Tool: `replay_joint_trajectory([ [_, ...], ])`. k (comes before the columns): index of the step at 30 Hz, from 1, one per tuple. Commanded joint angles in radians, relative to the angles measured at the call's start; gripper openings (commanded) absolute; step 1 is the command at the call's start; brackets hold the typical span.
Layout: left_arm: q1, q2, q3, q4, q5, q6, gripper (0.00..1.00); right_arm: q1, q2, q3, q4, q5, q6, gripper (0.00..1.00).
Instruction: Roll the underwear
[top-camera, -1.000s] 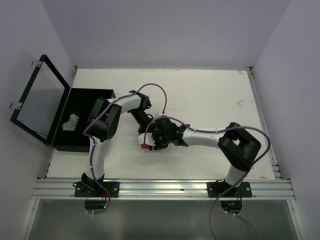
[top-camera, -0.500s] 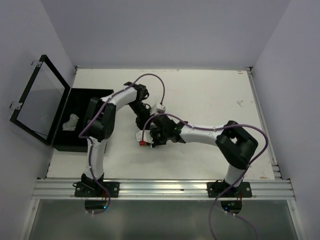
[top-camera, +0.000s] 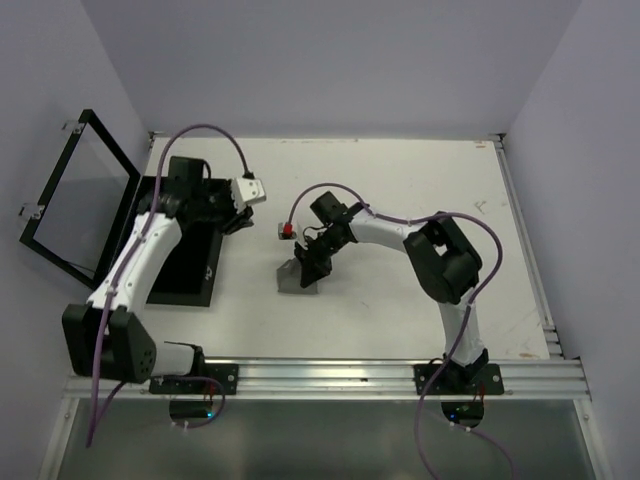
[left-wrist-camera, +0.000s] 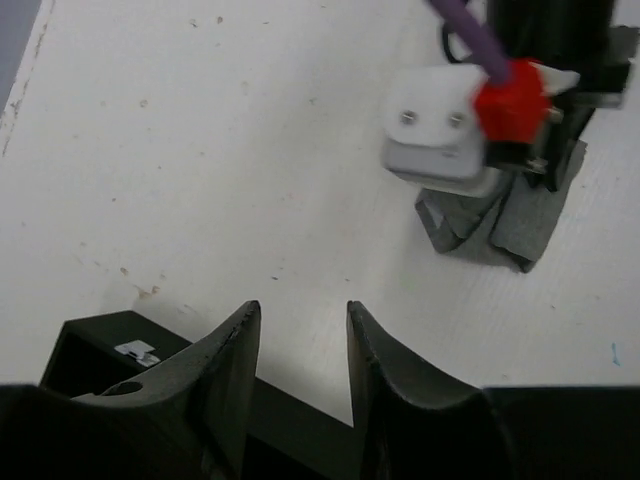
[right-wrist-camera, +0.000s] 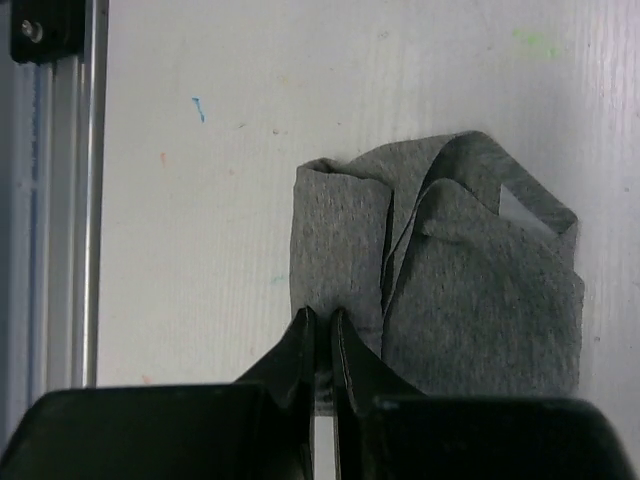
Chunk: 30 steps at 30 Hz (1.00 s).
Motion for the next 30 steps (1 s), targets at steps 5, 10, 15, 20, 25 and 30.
replay_joint_trajectory([
  [5, -0.173, -0.249, -0.431, 0.178, -0.152, 0.050, 0.44, -0.031, 0.261, 0.130, -0.213, -0.100, 0.082, 0.00],
  [10, -0.427, -0.287, -0.574, 0.355, -0.304, -0.028, 0.45, -0.048, 0.356, 0.221, -0.271, -0.132, 0.108, 0.00],
  [15, -0.544, -0.237, -0.619, 0.433, -0.358, -0.033, 0.46, -0.061, 0.390, 0.233, -0.279, -0.125, 0.110, 0.00],
  [20, -0.624, -0.183, -0.652, 0.482, -0.398, -0.001, 0.48, -0.068, 0.419, 0.253, -0.304, -0.121, 0.095, 0.00],
  [25, -0.661, -0.097, -0.648, 0.508, -0.423, 0.001, 0.48, -0.068, 0.432, 0.258, -0.296, -0.121, 0.102, 0.00],
  [30, -0.678, -0.023, -0.643, 0.508, -0.432, -0.030, 0.20, -0.071, 0.424, 0.259, -0.305, -0.114, 0.099, 0.01],
])
